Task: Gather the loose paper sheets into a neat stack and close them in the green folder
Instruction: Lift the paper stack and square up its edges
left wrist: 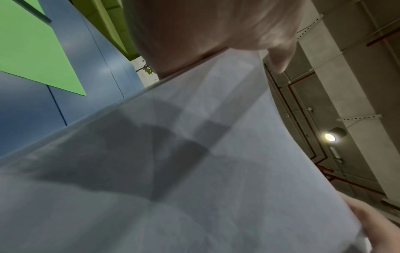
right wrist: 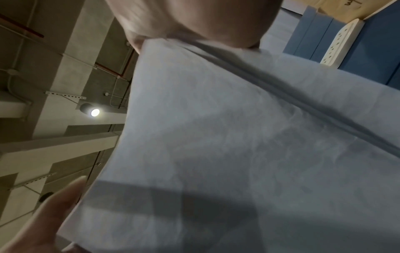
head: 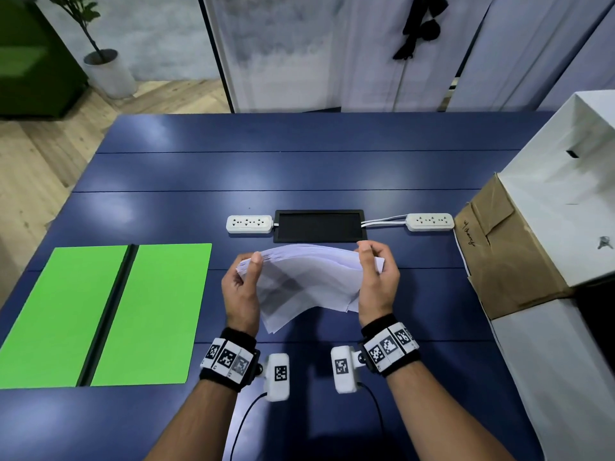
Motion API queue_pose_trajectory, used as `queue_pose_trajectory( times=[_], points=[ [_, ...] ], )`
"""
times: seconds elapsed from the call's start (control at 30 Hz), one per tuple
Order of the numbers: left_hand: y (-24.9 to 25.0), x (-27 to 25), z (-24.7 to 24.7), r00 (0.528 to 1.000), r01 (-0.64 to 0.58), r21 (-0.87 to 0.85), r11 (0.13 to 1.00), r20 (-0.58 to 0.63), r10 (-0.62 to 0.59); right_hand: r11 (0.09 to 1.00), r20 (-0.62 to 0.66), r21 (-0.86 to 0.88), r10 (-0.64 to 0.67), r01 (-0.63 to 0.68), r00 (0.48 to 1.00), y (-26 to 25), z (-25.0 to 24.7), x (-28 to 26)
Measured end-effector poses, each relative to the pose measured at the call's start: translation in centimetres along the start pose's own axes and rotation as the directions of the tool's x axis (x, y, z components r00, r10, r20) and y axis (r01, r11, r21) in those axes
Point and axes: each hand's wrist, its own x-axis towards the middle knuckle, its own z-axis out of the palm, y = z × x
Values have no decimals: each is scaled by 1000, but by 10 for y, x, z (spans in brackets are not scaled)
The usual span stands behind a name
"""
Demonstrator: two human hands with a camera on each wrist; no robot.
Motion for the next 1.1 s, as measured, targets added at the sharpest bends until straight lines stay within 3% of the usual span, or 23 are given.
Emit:
queue_pose_trajectory(
  times=[0.17, 0.33, 0.4, 0.47, 0.57, 0.67, 0.8, 1.0, 1.1],
  points=[
    [-3, 4, -2, 999, 6, -25, 1000, -40, -7, 999, 10, -43, -32, 32, 999, -1, -4, 2],
    [-4, 1, -8, 994, 11, 37, 999, 105, -15, 999, -57, -36, 10, -12, 998, -3, 1, 6],
    [-5, 1, -6, 994, 27, 43, 999, 104, -32, 999, -45, -40, 2, -4, 999, -4, 4, 5],
    [-6, 2, -4, 997, 25, 22, 999, 71, -27, 999, 36, -21, -36, 36, 999, -3, 1, 4],
    [-5, 2, -2, 999, 28, -11, 1000, 36, -28, 999, 266, 22, -44, 39, 963, 5, -7, 3],
    [-6, 3, -1, 999, 45, -24, 999, 20, -45, 981, 372, -150, -60, 124, 926, 7, -14, 1],
    [-6, 3, 0, 997, 78, -31, 997, 8, -77, 949, 213, -291, -59, 121, 975, 14, -13, 3],
    [-7, -2, -1, 995, 98, -64, 993, 35, -96, 978, 49, -208, 8, 2, 999, 13, -6, 1],
    [-11, -6, -5, 989, 133, -39, 990, 77, -129, 990, 41, -133, 47, -42, 998, 16, -11, -2]
  ],
)
